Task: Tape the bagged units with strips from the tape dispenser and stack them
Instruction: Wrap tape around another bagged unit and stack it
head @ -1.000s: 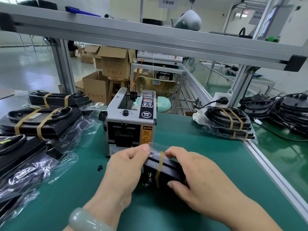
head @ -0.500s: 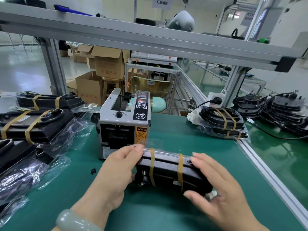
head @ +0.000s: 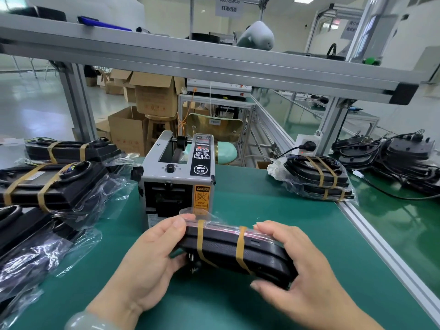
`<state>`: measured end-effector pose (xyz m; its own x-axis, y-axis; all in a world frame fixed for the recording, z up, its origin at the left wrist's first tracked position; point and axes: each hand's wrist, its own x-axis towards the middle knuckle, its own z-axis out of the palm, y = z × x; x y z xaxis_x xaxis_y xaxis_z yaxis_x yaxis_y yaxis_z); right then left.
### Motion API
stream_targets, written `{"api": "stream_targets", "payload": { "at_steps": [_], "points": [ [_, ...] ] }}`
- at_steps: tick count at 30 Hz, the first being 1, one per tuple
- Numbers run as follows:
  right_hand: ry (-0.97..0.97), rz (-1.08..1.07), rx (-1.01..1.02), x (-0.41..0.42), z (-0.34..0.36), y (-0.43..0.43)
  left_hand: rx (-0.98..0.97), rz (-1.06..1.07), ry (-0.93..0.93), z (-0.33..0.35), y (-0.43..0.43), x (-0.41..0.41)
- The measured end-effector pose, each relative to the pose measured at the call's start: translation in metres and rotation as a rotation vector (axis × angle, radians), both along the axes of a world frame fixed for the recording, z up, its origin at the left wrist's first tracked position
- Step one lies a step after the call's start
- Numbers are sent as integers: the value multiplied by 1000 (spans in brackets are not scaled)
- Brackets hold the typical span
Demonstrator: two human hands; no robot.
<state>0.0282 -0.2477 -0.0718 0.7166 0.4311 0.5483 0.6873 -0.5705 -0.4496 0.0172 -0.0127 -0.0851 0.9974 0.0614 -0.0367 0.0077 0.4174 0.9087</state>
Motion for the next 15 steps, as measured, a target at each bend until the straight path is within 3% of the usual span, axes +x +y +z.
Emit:
{"api": "stream_targets", "payload": {
  "at_steps": [5, 10, 15],
  "points": [
    [-1, -136, -23, -5, 16, 5, 6, -72, 75, 0, 6, -1],
    [-263, -333, -191, -16, 32, 10, 171, 416, 254, 10, 19, 18],
    [-232, -409, -275, -19, 35, 13, 100, 458, 378, 27, 30, 40]
  ]
}}
